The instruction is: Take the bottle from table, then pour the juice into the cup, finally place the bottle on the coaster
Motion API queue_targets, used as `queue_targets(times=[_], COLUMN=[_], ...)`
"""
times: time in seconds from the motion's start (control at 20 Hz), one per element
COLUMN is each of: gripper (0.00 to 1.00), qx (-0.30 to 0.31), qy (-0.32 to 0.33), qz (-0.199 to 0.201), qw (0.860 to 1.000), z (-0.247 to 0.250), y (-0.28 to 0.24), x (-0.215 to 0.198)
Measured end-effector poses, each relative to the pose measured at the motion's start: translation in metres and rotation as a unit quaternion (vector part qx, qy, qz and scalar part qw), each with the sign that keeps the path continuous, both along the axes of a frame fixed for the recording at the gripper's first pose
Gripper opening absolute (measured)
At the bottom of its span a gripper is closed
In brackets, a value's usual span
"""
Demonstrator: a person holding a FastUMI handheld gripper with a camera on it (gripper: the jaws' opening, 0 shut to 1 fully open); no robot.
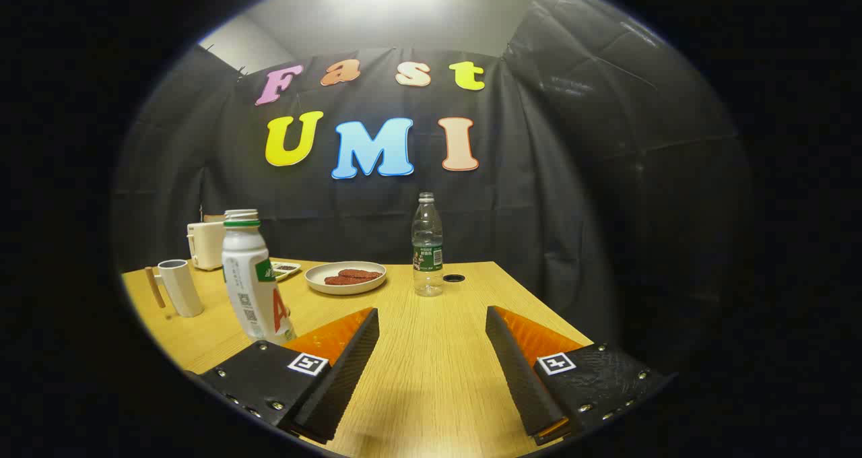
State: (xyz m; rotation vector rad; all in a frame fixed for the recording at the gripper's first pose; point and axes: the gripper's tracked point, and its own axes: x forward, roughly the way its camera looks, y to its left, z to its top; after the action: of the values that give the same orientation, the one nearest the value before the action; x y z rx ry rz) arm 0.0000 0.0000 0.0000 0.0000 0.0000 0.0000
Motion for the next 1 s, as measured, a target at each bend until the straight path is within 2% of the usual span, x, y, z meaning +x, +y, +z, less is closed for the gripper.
queue_targets(times=[0.15,0.4,1.0], gripper=[0.97,0.97,0.97], qx=[0.004,-0.007,0.002], qy=[-0.004,-0.054,-0.069], qz=[-0.010,-0.023,0.033], qw=[1.000,0.998,0.997], z=[0.002,0.043,0.099], y=[-0.005,-0.009,0.047], x=[0.014,0.028,-0.015])
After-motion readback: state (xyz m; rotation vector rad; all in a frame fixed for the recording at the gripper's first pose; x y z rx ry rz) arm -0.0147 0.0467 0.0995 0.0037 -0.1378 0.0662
